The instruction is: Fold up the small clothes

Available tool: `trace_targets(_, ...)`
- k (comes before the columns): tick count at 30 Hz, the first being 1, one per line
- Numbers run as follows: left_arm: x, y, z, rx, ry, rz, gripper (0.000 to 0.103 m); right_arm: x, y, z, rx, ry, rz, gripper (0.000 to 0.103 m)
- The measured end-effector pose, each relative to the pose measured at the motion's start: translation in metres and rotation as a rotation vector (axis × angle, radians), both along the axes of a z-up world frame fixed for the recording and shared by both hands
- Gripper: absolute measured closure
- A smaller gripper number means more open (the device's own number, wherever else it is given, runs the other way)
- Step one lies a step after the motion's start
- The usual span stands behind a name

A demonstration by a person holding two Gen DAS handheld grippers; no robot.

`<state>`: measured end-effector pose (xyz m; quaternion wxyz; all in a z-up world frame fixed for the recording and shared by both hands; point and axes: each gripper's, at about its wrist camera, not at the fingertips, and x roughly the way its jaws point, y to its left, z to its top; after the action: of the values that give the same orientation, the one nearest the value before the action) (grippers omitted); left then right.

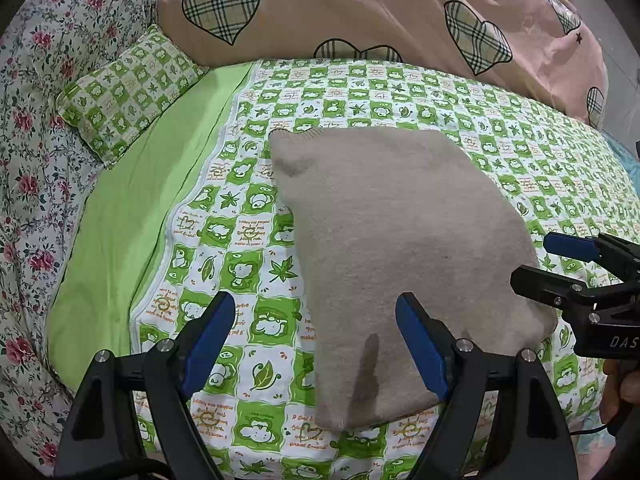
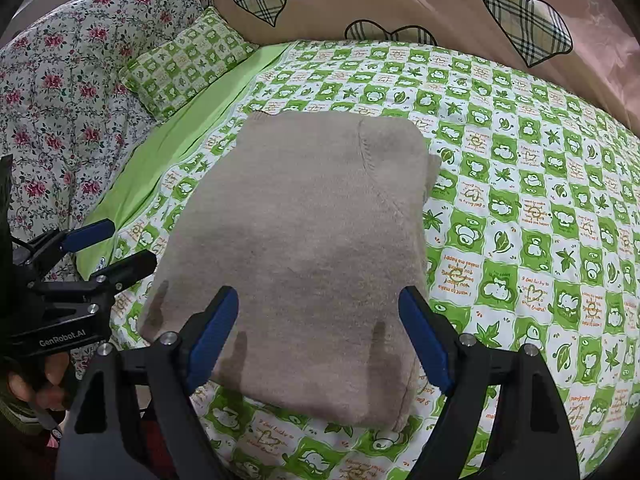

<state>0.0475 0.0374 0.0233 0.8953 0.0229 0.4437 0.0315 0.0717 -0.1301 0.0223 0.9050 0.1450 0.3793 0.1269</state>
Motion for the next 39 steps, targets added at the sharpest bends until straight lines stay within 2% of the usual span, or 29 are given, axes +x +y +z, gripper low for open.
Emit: trace_targets(39, 0.0027, -0.002, -0.0023, -0.003, 0.002, -0.003, 0.02, 0.0045, -0.0005, -0.0005, 0.001, 0.004, 0.01, 0.02)
